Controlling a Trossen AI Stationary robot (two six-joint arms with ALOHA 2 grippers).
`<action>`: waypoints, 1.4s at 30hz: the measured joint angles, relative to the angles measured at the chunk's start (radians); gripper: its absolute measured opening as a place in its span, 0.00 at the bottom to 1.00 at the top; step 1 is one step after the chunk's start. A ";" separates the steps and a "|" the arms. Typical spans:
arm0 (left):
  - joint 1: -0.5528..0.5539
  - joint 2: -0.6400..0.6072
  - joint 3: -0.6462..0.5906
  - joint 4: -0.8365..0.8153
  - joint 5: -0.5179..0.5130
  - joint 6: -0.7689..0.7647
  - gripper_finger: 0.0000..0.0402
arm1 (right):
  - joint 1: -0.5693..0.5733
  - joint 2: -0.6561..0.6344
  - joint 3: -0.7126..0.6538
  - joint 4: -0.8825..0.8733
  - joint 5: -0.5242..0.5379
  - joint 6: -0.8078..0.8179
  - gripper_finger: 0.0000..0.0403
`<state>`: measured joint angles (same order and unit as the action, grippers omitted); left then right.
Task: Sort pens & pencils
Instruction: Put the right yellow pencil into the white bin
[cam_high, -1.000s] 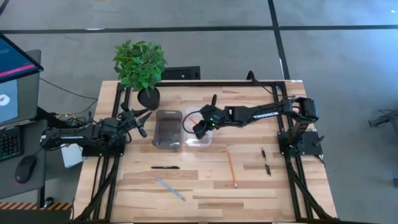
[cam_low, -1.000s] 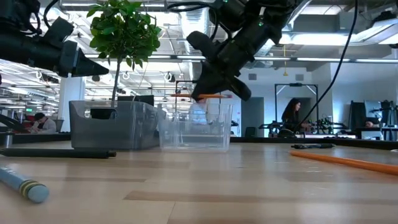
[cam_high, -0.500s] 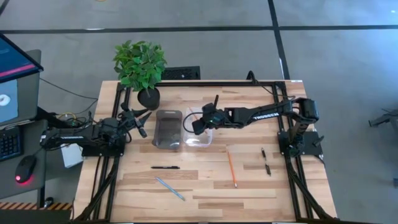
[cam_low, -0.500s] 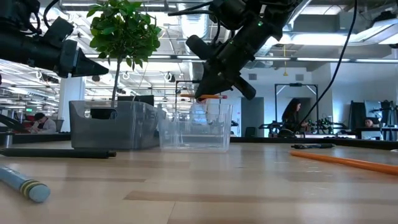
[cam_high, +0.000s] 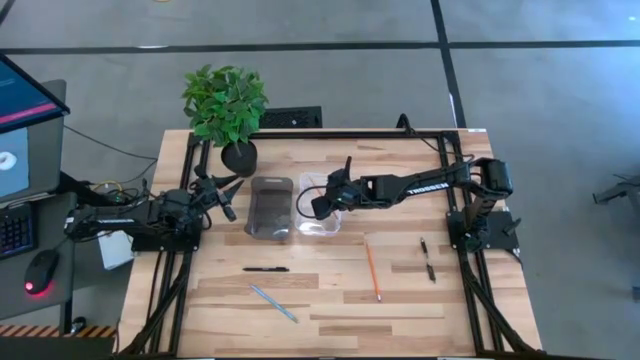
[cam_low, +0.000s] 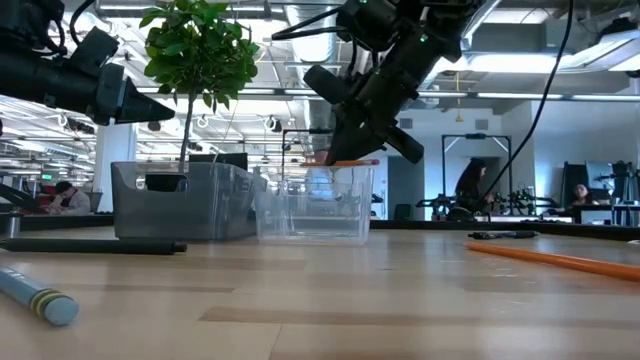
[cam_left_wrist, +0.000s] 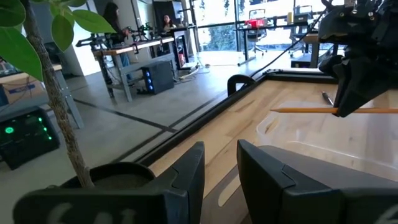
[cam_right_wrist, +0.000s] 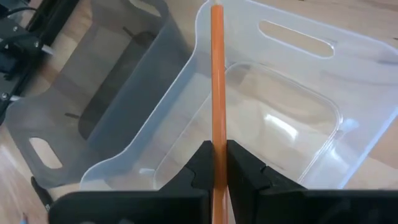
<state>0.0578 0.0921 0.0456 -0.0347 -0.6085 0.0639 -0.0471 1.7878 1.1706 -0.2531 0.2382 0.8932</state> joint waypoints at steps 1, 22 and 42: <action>0.000 0.000 0.000 0.000 0.000 -0.002 0.21 | 0.000 0.000 0.000 0.006 0.000 0.000 0.12; 0.000 0.000 0.000 0.000 0.000 -0.008 0.21 | 0.014 0.031 -0.002 0.062 0.077 -0.003 0.12; 0.000 0.000 0.000 0.000 0.000 -0.008 0.21 | 0.001 0.132 0.001 0.120 -0.059 -0.003 0.19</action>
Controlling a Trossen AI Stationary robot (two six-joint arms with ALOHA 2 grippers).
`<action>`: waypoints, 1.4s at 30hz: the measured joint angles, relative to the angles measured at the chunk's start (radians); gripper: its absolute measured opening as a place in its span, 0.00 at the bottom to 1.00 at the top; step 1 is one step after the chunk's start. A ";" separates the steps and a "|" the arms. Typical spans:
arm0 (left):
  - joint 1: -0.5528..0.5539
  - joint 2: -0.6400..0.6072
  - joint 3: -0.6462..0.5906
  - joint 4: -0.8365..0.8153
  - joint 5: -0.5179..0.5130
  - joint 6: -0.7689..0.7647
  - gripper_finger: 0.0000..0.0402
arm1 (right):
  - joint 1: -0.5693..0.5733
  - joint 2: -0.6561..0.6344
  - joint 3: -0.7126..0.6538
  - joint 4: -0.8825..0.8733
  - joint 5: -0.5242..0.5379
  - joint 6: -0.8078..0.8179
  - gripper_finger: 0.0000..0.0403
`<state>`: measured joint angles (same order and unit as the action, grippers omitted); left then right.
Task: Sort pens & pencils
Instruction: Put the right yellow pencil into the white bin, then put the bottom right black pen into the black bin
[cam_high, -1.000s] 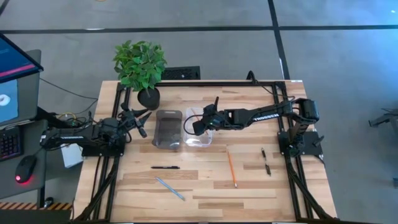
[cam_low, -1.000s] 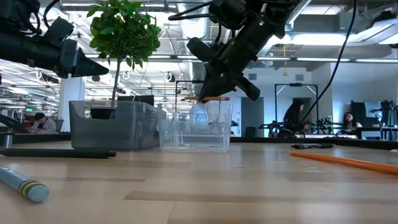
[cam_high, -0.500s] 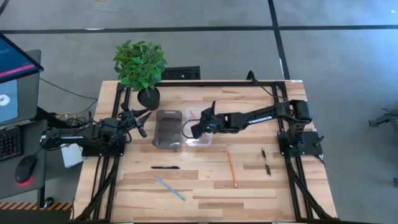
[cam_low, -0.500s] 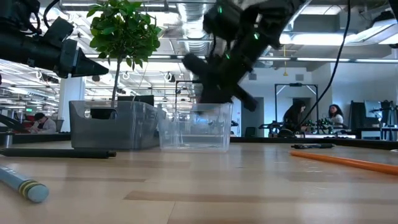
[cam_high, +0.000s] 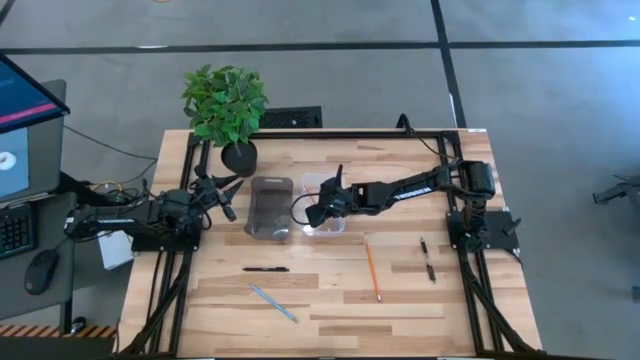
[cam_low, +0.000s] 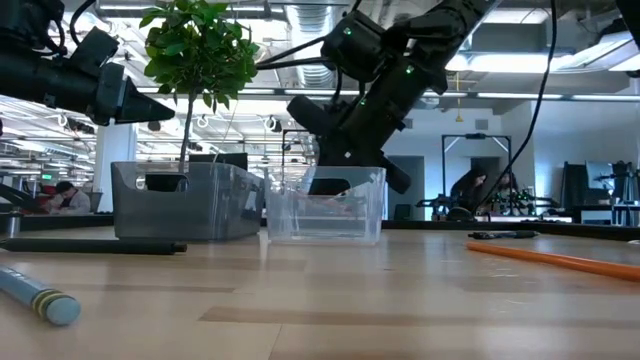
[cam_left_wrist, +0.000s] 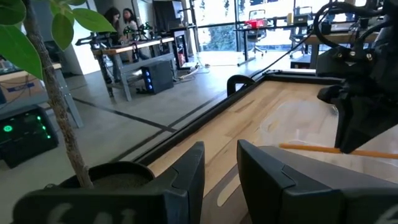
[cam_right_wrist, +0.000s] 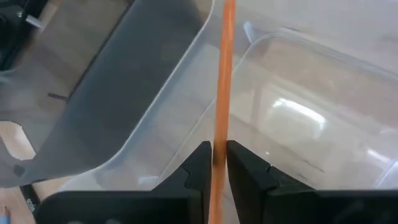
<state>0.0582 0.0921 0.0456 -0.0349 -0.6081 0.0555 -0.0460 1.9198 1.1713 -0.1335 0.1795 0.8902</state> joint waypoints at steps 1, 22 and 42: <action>0.000 0.000 0.000 0.000 0.000 0.000 0.21 | 0.000 0.000 0.000 0.000 0.000 0.000 0.19; 0.000 0.000 0.000 0.000 -0.001 0.010 0.21 | 0.047 -0.313 0.000 -0.238 -0.011 -0.158 0.19; 0.000 0.000 0.000 0.000 0.000 0.001 0.21 | 0.143 -0.427 0.000 -0.384 0.053 -0.089 0.40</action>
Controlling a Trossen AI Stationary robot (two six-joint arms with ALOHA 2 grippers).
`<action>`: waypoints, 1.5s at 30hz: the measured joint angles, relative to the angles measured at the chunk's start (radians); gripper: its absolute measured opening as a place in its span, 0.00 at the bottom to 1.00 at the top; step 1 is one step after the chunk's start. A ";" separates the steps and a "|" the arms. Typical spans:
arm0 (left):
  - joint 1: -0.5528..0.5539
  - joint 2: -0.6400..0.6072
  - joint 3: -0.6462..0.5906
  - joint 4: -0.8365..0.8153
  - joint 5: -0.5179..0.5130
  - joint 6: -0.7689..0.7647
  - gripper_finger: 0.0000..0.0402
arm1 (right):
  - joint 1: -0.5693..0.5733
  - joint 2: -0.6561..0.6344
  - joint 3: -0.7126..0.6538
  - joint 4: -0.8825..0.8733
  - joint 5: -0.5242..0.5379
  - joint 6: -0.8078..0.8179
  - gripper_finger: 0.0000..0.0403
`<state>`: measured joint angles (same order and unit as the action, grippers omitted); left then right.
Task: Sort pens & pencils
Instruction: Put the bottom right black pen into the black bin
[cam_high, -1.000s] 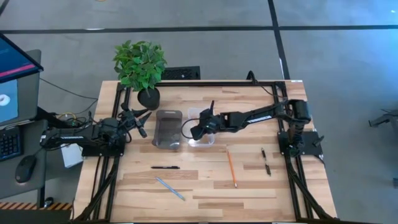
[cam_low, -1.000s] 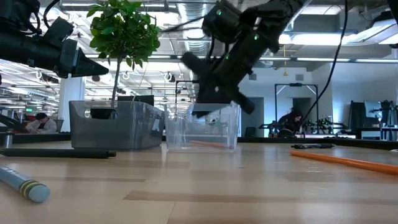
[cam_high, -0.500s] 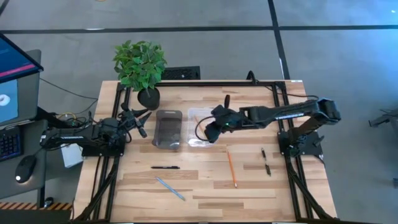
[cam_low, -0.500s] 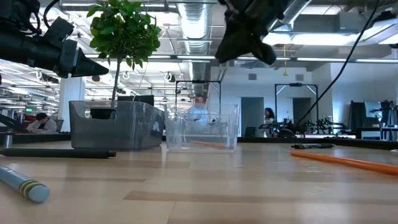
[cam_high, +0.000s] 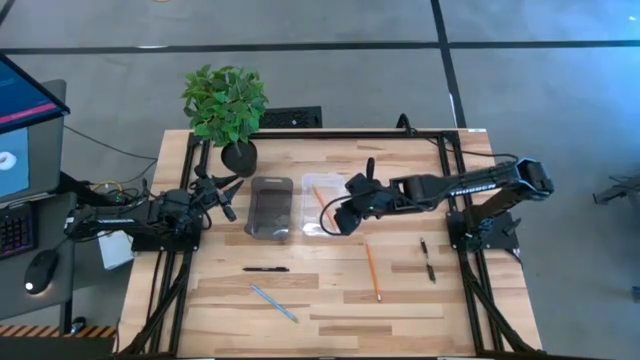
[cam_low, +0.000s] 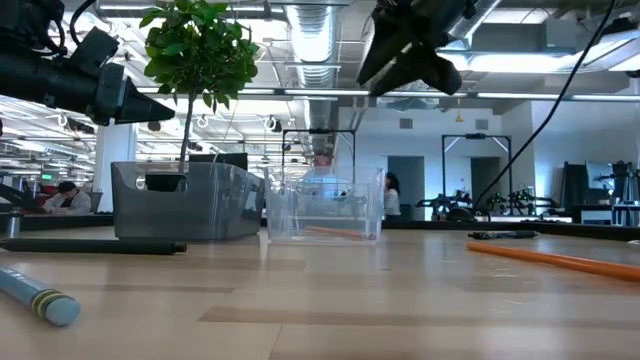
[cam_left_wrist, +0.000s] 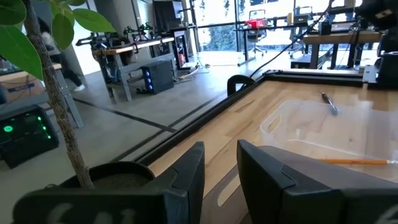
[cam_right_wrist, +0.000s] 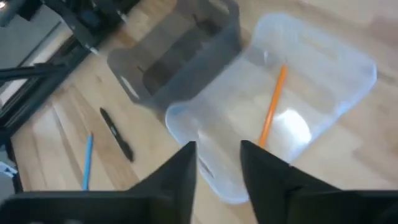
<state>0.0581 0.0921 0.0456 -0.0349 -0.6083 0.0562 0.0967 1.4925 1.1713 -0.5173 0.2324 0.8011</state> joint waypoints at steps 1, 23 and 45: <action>0.000 0.000 0.000 0.000 0.000 0.000 0.21 | 0.005 0.000 0.000 -0.024 -0.004 0.027 0.44; 0.000 0.000 0.000 0.000 0.000 -0.020 0.21 | 0.286 0.002 -0.072 -0.329 -0.148 0.668 0.67; 0.000 0.000 0.000 0.000 0.000 0.017 0.21 | 0.427 -0.036 -0.213 -0.616 -0.181 1.038 0.67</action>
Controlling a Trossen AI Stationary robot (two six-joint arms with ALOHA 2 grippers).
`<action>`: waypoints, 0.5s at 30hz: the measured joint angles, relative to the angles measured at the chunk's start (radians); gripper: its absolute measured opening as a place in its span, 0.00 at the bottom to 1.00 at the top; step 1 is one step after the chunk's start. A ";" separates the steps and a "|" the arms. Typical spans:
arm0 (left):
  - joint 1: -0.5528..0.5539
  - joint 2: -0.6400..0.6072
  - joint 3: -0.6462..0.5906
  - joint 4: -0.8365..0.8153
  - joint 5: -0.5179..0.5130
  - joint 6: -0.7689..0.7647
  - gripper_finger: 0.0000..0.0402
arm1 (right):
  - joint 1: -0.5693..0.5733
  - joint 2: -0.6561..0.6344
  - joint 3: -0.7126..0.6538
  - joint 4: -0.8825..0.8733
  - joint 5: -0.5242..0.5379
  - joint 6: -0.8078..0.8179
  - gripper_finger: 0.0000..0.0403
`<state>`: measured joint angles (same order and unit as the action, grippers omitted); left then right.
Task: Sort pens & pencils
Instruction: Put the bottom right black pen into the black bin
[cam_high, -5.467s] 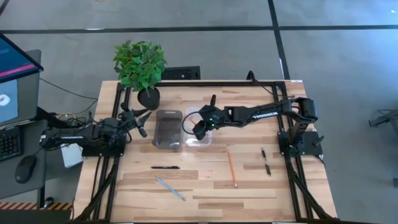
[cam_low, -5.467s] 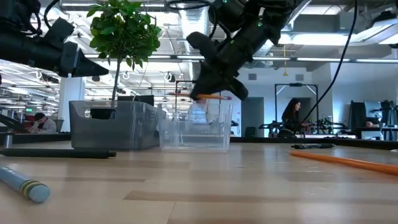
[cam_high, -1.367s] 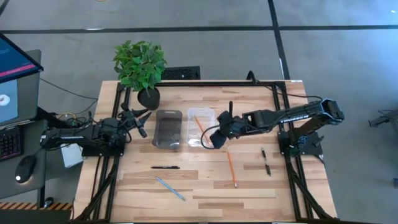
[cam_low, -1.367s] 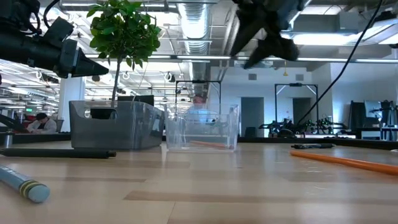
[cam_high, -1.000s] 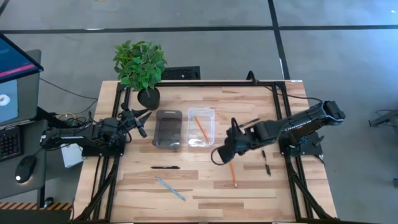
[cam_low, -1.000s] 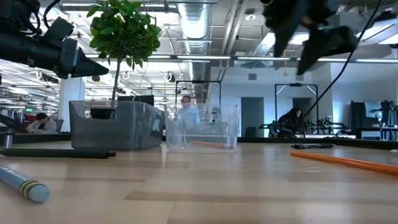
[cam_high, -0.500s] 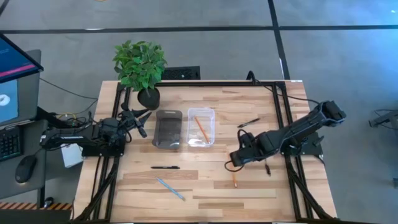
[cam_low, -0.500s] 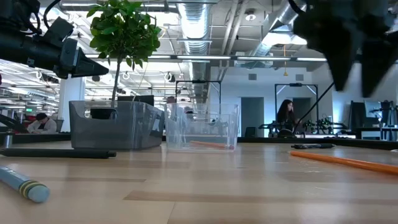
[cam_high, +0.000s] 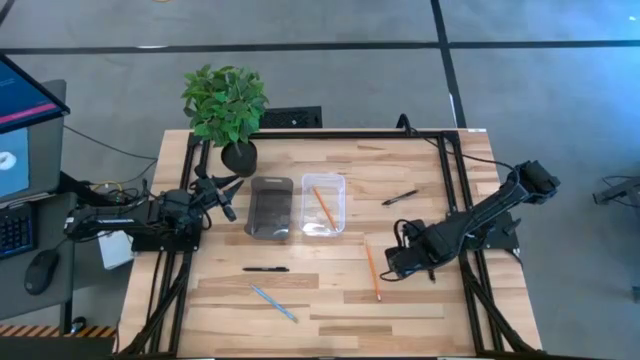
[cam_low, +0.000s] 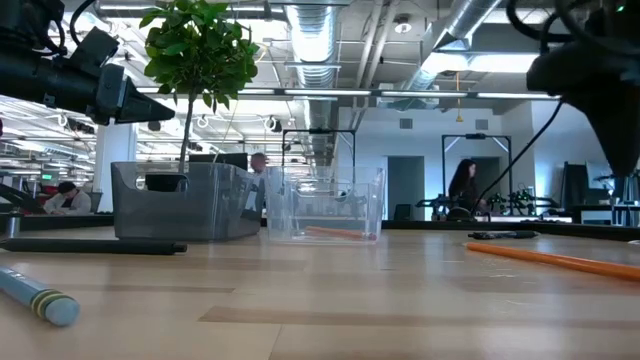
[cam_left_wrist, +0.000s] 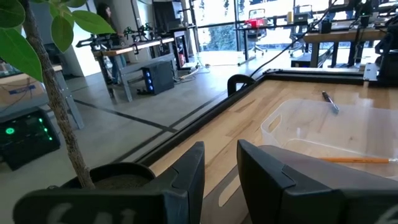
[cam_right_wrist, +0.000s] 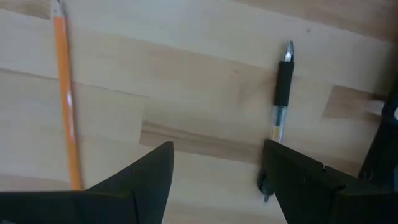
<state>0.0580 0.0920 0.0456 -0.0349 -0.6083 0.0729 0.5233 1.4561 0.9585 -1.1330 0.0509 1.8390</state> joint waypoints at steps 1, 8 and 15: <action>0.000 0.000 0.000 0.000 0.000 0.005 0.21 | 0.002 -0.008 0.000 -0.008 0.001 0.021 0.67; 0.000 0.000 0.000 0.000 0.000 0.010 0.21 | -0.002 0.026 0.000 0.302 0.044 -0.035 0.67; 0.000 0.000 0.000 0.000 0.000 0.047 0.21 | -0.033 0.123 0.001 0.431 0.077 -0.093 0.67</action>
<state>0.0578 0.0917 0.0456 -0.0349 -0.6083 0.1200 0.4902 1.5792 0.9592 -0.7015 0.1281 1.7462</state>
